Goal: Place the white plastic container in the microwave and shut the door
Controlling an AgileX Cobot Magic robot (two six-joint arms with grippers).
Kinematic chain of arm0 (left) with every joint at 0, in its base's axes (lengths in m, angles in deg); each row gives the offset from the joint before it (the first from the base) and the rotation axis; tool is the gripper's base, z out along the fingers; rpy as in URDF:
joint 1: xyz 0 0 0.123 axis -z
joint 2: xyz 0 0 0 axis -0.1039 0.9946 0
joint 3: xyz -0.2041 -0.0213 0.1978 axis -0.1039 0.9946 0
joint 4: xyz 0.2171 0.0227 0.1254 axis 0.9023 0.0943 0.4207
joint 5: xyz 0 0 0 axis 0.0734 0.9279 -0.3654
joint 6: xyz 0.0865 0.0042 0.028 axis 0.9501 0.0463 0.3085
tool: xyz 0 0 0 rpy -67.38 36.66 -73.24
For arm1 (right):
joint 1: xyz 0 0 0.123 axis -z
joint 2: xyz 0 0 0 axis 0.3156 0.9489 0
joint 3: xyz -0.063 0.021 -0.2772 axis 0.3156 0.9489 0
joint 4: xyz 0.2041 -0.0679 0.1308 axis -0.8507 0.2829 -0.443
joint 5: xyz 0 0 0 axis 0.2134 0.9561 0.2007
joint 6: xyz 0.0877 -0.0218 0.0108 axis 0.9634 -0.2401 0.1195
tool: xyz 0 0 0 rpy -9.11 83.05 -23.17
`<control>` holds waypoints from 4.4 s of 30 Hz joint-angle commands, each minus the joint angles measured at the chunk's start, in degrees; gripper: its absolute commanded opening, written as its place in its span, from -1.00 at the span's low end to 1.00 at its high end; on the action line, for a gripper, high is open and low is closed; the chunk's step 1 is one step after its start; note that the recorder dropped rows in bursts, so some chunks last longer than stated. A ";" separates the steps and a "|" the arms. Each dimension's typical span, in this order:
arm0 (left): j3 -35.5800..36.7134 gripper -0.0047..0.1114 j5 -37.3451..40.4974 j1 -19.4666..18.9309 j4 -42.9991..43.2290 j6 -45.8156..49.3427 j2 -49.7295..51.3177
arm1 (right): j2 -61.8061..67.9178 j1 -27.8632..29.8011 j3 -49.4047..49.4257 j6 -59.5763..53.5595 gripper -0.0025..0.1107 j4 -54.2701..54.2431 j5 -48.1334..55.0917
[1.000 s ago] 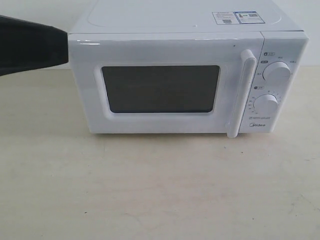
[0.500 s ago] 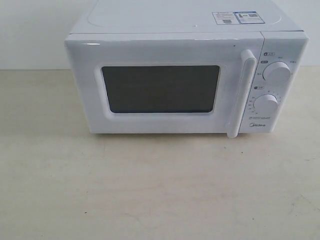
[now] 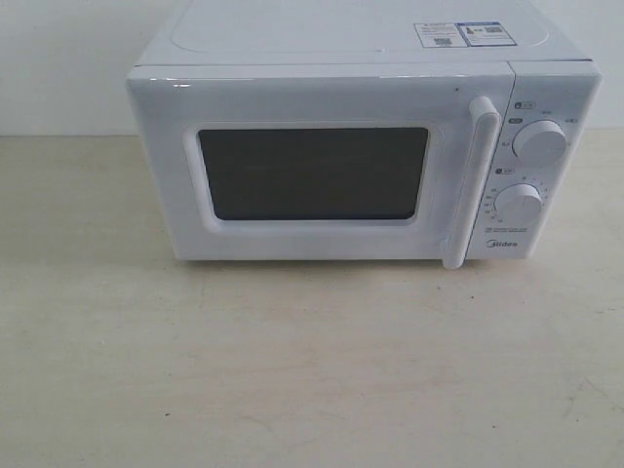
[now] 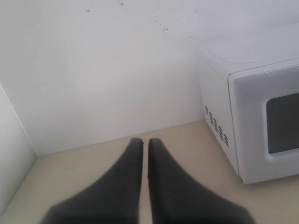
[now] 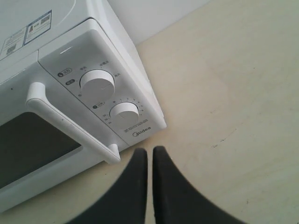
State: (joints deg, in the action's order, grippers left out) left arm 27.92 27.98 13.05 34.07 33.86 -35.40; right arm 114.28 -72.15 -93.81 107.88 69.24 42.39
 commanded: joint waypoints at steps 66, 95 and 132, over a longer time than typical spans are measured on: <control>28.11 -0.84 -18.37 -4.68 -0.65 -16.27 -0.75 | -0.35 -0.21 0.09 -0.03 -0.96 0.58 0.01; 28.11 -0.84 -18.37 -4.68 -0.65 -16.27 -0.75 | -23.28 42.23 1.30 -39.26 -0.96 -25.81 -33.57; 28.11 -0.84 -18.37 -4.68 -0.65 -16.27 -0.75 | -29.97 50.37 30.80 -40.70 -0.96 -22.63 -56.35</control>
State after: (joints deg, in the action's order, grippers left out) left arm 55.89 9.67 8.57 33.68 18.07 -36.00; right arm 84.54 -22.25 -63.23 66.75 45.98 -12.52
